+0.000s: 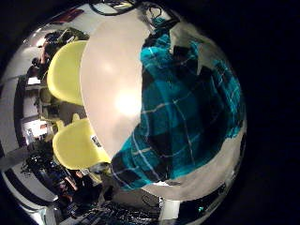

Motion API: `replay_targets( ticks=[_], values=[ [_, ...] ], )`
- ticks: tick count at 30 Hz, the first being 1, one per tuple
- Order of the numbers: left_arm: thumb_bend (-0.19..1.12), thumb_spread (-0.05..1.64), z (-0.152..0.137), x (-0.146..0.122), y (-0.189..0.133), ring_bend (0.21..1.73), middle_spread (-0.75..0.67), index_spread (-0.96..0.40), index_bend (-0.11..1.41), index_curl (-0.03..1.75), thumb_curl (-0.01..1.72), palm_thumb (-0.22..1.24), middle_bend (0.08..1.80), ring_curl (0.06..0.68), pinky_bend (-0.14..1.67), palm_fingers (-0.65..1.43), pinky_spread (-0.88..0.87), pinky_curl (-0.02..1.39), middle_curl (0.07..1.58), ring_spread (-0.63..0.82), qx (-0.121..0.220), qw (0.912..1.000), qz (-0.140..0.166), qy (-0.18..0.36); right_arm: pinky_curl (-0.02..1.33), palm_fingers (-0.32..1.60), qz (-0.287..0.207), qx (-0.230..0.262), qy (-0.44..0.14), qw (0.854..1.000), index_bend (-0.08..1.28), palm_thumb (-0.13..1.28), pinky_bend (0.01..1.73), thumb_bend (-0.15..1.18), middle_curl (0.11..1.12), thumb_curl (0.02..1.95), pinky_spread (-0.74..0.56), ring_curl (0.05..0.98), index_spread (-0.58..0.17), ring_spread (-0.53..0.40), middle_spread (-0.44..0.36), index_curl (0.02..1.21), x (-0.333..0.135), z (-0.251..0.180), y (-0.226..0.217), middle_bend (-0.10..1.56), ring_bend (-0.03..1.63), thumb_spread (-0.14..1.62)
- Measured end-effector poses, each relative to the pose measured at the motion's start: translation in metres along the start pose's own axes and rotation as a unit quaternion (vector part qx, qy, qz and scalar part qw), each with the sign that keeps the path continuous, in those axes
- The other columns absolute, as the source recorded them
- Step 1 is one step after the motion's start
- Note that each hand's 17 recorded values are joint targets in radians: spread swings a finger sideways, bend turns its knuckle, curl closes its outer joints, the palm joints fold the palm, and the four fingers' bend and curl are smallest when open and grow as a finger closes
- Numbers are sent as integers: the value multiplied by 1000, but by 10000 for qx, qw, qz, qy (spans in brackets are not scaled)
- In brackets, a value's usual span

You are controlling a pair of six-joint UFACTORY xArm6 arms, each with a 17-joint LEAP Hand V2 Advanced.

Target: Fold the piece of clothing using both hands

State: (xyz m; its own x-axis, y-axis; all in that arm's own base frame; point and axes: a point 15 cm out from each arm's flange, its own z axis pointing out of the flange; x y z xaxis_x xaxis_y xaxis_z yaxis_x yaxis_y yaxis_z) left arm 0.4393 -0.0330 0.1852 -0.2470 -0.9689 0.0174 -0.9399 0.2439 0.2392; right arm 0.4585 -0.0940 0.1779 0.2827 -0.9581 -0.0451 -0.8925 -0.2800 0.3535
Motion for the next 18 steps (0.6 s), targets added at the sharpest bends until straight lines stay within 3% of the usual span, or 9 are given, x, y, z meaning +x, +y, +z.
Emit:
replay_targets(
  ticks=[8, 13, 14, 16, 18],
  values=[
    [-18, 1134, -2, -1, 4, 764, -13, -84, 173, 489, 282, 415, 228, 296, 419, 233, 47, 422, 504, -27, 16, 10000, -1, -8, 291, 82, 108, -179, 600, 9980, 164, 572, 561, -16, 350, 363, 317, 266, -357, 59, -28, 314, 9, 24, -20, 307, 608, 1050],
    [-19, 1138, -5, -1, 4, 751, -17, -80, 171, 467, 280, 416, 235, 288, 405, 247, 47, 416, 493, -27, 44, 10000, 2, -27, 277, 292, 185, -309, 985, 9945, 165, 671, 562, -5, 359, 388, 211, 281, -323, -41, -58, 308, 16, 27, -22, 333, 698, 1026],
    [-18, 1140, -5, -1, 4, 749, -17, -80, 171, 463, 281, 419, 235, 287, 403, 248, 47, 415, 492, -27, 40, 10000, 2, -27, 268, 347, 188, -321, 1053, 9937, 164, 692, 568, -6, 362, 393, 159, 283, -321, -74, -71, 304, 16, 26, -23, 344, 728, 1022],
    [-18, 1142, -5, -1, 4, 746, -18, -79, 171, 455, 281, 420, 238, 285, 400, 252, 47, 413, 490, -27, 38, 10000, 4, -25, 293, 724, 200, -309, 1087, 9934, 136, 773, 767, 5, 394, 417, -85, 316, -334, -193, -133, 276, 17, 26, -23, 430, 881, 1004],
    [-19, 1143, -6, 2, 4, 742, -22, -78, 171, 448, 281, 420, 239, 282, 398, 256, 47, 411, 486, -27, 52, 10000, 27, -21, 324, 1014, 210, -287, 1096, 9933, 204, 831, 854, 15, 441, 433, -201, 357, -369, -233, -167, 299, 18, 26, -22, 533, 969, 989]
  ],
)
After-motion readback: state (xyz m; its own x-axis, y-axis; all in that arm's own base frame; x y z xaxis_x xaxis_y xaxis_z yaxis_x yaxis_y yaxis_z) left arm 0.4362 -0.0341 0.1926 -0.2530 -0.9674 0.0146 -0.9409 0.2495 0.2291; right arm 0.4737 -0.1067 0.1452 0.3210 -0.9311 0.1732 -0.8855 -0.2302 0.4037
